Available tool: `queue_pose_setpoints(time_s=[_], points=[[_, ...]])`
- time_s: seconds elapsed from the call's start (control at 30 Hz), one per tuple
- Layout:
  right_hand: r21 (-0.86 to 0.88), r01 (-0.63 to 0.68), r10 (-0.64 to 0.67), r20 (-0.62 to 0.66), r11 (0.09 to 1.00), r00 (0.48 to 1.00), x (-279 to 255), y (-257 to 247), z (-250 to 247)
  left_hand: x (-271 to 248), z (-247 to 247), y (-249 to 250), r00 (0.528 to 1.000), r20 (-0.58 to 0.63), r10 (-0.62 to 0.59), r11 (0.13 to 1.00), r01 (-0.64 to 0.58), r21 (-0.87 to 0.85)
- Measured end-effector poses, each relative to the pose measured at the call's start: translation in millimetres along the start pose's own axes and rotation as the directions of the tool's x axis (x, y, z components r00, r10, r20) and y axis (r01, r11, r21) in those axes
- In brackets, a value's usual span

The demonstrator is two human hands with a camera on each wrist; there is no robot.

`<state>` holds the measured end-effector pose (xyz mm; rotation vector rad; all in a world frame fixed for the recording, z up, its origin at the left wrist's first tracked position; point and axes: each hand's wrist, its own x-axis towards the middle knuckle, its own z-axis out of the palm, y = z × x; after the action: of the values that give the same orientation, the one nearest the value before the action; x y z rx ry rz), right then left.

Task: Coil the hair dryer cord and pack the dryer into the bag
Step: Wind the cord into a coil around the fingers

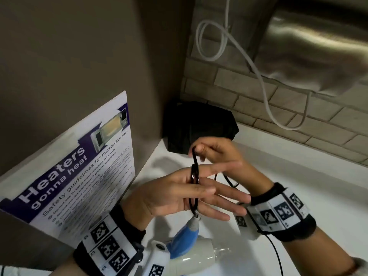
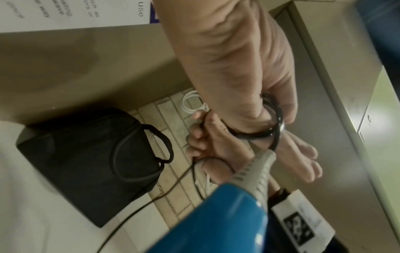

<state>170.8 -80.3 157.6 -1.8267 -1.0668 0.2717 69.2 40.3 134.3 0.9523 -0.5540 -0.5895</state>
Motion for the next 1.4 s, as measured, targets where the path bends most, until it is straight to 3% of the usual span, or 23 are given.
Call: queue_pose_setpoints(time_s=[0.03,0.07,0.1,0.13,0.17,0.2,0.23,0.3,0.37,0.53,0.7,0.83,0.97,1.1,1.27,1.4], points=[[0.119,0.113,-0.116,0.017,0.987,0.993,-10,-5,14,1,1,0,0.999,-0.005,0.034,0.999,-0.034,-0.027],[0.155,0.115,-0.108,-0.057,0.981,0.993,-19,-1,20,2,1,-1,0.997,-0.022,0.074,0.996,-0.075,-0.047],[0.419,0.314,-0.298,-0.105,0.852,0.949,-25,9,31,3,1,-2,0.992,-0.047,0.121,0.991,-0.123,-0.055],[0.205,0.109,-0.114,0.009,0.973,0.993,-36,23,35,5,2,-2,0.982,-0.081,0.173,0.983,-0.177,-0.048],[0.011,0.141,-0.141,0.022,0.99,0.99,-45,32,38,7,2,-2,0.967,-0.118,0.228,0.972,-0.233,-0.035],[-0.333,-0.124,0.154,0.065,0.935,0.986,-47,48,31,8,1,-2,0.948,-0.154,0.279,0.958,-0.286,-0.026],[-0.335,-0.211,0.253,0.088,0.918,0.963,-44,52,27,8,0,-1,0.929,-0.183,0.323,0.943,-0.333,-0.027],[-0.416,-0.148,0.256,0.218,0.897,0.942,-47,44,31,6,-6,0,0.893,-0.211,0.396,0.908,-0.415,-0.051],[-0.456,-0.155,0.284,0.23,0.877,0.931,-53,39,32,4,-12,1,0.866,-0.221,0.448,0.869,-0.48,-0.117],[-0.553,-0.203,0.394,0.252,0.808,0.884,-80,42,27,-4,-24,4,0.768,-0.488,0.415,0.839,-0.531,-0.121],[-0.515,-0.194,0.308,0.144,0.835,0.941,-90,24,13,-8,-40,4,0.658,-0.667,0.349,0.871,-0.491,-0.028],[-0.525,-0.09,0.16,0.09,0.846,0.983,-90,-1,2,-5,-42,6,0.624,-0.709,0.328,0.908,-0.417,0.053],[-0.604,0.077,0.016,0.147,0.793,0.989,-85,-15,6,2,-44,7,0.616,-0.716,0.327,0.92,-0.38,0.093],[-0.657,0.175,-0.099,0.151,0.734,0.984,-73,-29,14,7,-40,10,0.645,-0.683,0.344,0.936,-0.288,0.2],[-0.607,0.206,-0.241,0.025,0.768,0.97,-37,-52,-13,7,-28,11,0.822,-0.516,0.244,0.97,-0.192,0.153],[-0.641,0.195,-0.238,0.02,0.742,0.971,-5,-48,-21,1,-24,15,0.923,-0.373,0.098,0.995,-0.077,0.071]])
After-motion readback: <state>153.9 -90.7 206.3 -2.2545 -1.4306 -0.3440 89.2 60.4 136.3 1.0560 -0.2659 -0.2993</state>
